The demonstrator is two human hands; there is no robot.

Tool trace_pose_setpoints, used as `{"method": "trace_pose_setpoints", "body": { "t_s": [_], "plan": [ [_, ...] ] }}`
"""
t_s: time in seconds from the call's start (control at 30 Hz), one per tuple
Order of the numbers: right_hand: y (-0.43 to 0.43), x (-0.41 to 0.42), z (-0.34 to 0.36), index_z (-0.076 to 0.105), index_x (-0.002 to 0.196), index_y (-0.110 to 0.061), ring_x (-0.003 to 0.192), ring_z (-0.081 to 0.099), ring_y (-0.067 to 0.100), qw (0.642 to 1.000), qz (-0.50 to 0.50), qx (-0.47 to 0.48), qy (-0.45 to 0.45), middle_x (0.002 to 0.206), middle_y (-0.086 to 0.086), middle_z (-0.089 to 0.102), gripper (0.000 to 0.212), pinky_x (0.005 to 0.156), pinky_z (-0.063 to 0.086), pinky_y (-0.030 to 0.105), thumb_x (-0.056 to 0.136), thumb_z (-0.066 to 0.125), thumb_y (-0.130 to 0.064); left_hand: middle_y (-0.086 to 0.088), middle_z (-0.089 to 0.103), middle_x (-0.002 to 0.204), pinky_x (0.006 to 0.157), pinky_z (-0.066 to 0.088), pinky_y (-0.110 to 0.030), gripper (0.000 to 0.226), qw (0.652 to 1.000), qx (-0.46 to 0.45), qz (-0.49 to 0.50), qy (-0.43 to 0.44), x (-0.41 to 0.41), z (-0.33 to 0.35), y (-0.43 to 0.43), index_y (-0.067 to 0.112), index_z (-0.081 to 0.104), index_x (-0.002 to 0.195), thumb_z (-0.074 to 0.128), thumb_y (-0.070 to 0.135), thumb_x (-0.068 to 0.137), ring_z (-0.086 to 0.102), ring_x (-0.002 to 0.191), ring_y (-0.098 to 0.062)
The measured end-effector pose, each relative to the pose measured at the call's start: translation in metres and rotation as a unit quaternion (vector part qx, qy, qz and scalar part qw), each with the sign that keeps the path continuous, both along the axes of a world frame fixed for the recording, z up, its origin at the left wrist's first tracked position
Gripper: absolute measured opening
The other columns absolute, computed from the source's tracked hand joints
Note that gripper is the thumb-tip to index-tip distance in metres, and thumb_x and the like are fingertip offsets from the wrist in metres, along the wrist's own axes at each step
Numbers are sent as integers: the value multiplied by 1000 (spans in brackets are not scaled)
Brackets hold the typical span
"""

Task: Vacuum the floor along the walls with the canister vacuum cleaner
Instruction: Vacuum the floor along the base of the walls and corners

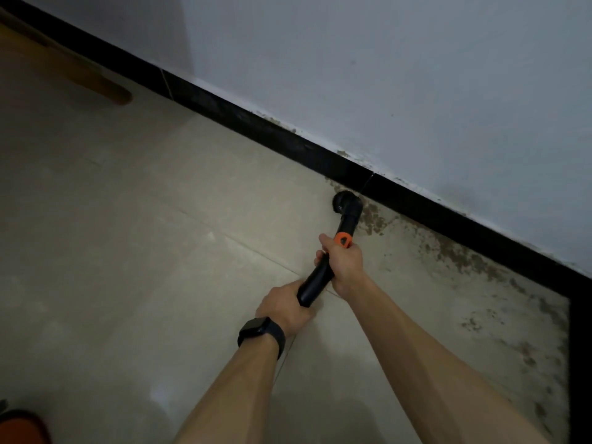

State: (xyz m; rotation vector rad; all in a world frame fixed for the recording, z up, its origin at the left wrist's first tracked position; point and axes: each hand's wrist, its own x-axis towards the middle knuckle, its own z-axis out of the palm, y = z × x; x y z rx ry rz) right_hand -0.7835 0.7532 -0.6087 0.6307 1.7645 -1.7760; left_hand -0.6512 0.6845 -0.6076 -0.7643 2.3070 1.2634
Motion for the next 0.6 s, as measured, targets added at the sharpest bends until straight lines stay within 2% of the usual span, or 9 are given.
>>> {"method": "trace_pose_setpoints", "body": {
  "t_s": [0.13, 0.2, 0.3, 0.47, 0.6],
  "plan": [
    [2, 7, -14, 54, 108, -7, 59, 63, 17, 1000, 1, -1, 8, 84, 11, 59, 26, 56, 56, 30, 92, 75, -11, 3, 61, 95, 75, 56, -34, 16, 999, -48, -18, -9, -4, -7, -1, 34, 52, 103, 59, 34, 89, 63, 87, -23],
    [0, 8, -19, 56, 120, -2, 59, 64, 16, 1000, -2, 5, 7, 88, 13, 59, 35, 56, 56, 29, 92, 75, -12, 1, 65, 101, 76, 56, -35, 23, 998, -66, -18, -11, -5, -10, 0, 31, 55, 111, 59, 38, 89, 64, 89, -23],
    [-6, 5, -22, 54, 129, 5, 57, 64, 14, 1000, 9, 12, 10, 86, 11, 59, 46, 56, 56, 29, 93, 74, -15, -1, 66, 102, 78, 57, -38, 25, 998, -59, 2, -10, -9, -13, 1, 29, 55, 110, 59, 40, 88, 64, 89, -24],
    [-17, -8, -23, 51, 130, 2, 53, 60, 13, 999, 15, 22, 17, 83, 8, 57, 48, 55, 55, 30, 94, 73, -19, 0, 66, 99, 77, 57, -36, 24, 999, -36, 21, -10, -21, -20, -5, 27, 56, 108, 61, 36, 86, 64, 85, -22],
    [-24, -10, -23, 48, 118, -10, 54, 57, 14, 999, 6, 29, 14, 85, 8, 55, 33, 55, 56, 31, 96, 71, -18, 2, 64, 93, 74, 57, -35, 18, 999, -14, 33, -5, -22, -26, -12, 31, 54, 101, 63, 31, 85, 63, 81, -19]
  ]
}}
